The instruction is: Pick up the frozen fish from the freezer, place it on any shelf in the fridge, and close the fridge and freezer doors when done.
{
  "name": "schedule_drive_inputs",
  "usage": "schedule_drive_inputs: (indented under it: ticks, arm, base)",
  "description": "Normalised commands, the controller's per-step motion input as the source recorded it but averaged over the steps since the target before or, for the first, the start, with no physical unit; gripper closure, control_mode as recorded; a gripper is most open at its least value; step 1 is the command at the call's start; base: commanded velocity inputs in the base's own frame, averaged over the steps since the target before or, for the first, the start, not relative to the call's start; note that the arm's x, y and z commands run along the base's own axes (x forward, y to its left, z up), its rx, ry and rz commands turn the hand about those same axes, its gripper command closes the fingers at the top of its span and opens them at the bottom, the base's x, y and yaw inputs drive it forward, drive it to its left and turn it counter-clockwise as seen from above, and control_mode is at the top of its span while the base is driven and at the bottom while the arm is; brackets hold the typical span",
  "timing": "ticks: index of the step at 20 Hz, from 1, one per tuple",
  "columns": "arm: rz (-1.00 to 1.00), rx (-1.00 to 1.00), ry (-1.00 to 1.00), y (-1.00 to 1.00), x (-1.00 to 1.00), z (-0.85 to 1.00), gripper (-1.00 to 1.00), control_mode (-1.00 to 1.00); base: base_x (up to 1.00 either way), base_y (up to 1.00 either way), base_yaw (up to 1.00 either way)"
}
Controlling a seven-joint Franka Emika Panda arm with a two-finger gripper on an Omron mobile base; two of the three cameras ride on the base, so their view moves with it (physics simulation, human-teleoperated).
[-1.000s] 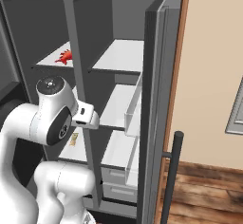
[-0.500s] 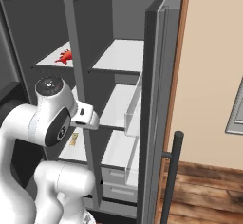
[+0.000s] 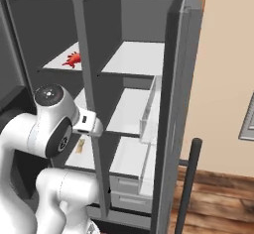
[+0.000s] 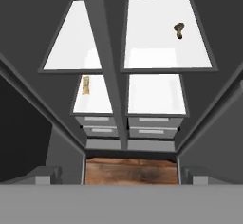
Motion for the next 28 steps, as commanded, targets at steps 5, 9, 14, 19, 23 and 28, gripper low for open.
schedule_drive_inputs:
  ticks: [5, 9, 14, 19, 23, 28]
  arm:
    - [0.00, 0.00, 0.00, 0.00, 0.00, 0.00, -1.00, 1.00]
    - [0.00, 0.00, 0.00, 0.00, 0.00, 0.00, -1.00, 1.00]
    - [0.00, 0.00, 0.00, 0.00, 0.00, 0.00, -1.00, 1.00]
    - [0.00, 0.00, 0.00, 0.00, 0.00, 0.00, -1.00, 1.00]
    - [0.00, 0.00, 0.00, 0.00, 0.00, 0.00, -1.00, 1.00]
    - [0.00, 0.00, -0.07, 0.00, 0.00, 0.19, -1.00, -1.00]
  base:
    - [0.01, 0.54, 0.00]
    - [0.09, 0.22, 0.00]
    - [0.32, 0.00, 0.00]
    - [0.38, -0.06, 0.00]
    - [0.29, -0.20, 0.00]
    - [0.00, -0.01, 0.00]
